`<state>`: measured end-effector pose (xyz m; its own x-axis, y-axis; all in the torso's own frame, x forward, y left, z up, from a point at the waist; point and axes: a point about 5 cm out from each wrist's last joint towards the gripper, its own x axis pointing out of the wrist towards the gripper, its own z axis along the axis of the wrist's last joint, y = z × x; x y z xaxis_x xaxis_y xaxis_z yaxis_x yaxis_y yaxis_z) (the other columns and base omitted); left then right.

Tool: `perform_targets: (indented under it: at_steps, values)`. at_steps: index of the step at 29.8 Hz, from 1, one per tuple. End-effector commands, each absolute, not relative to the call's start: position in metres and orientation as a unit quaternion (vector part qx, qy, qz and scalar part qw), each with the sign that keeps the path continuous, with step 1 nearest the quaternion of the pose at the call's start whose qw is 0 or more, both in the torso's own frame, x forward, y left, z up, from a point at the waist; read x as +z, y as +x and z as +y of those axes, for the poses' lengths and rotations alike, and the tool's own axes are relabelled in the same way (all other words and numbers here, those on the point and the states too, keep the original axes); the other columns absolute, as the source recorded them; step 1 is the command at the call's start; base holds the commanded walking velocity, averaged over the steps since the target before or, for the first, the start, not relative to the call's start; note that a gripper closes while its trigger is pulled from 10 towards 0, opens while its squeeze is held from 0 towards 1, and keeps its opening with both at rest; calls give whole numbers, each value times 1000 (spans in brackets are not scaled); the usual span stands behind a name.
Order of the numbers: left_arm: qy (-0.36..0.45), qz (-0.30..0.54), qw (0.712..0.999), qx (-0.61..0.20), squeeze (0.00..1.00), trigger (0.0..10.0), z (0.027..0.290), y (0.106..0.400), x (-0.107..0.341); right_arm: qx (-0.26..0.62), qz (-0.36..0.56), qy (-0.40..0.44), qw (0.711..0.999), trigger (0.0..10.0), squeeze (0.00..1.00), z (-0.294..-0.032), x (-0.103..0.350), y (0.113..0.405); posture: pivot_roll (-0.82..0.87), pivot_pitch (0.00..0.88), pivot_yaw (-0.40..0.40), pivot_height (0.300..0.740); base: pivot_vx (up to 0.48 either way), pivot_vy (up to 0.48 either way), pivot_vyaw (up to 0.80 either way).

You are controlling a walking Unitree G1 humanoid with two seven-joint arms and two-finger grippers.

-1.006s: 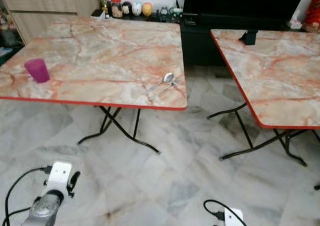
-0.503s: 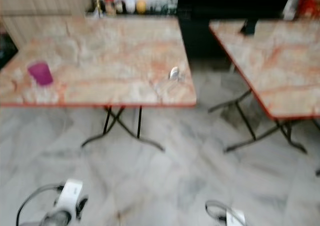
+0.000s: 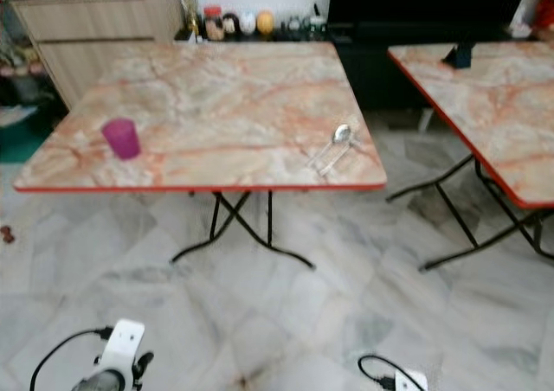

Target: Setting the table

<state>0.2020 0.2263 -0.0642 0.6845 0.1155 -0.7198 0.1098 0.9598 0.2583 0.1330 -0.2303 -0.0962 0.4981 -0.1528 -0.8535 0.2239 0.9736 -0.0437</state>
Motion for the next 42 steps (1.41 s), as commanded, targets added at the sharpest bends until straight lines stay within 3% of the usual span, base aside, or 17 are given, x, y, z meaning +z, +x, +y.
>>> perform_targets:
  at_steps: [1,21,26,42]
  values:
    - [138,413,900,6,0,10000,227,196,-68,-116,490,36,863,10000,0,-234,-96,130,85,0,-12,740,0,326,0]
    - [142,434,890,13,0,10000,233,187,-72,-111,491,26,864,10000,0,-232,-97,128,65,0,10,740,0,324,51]
    - [142,432,891,18,0,10000,234,190,-70,-108,486,26,867,10000,0,-232,-96,132,76,0,1,740,0,322,756]
    - [137,421,896,24,0,10000,231,206,-63,-112,474,34,873,10000,0,-234,-92,141,91,0,3,740,0,320,0]
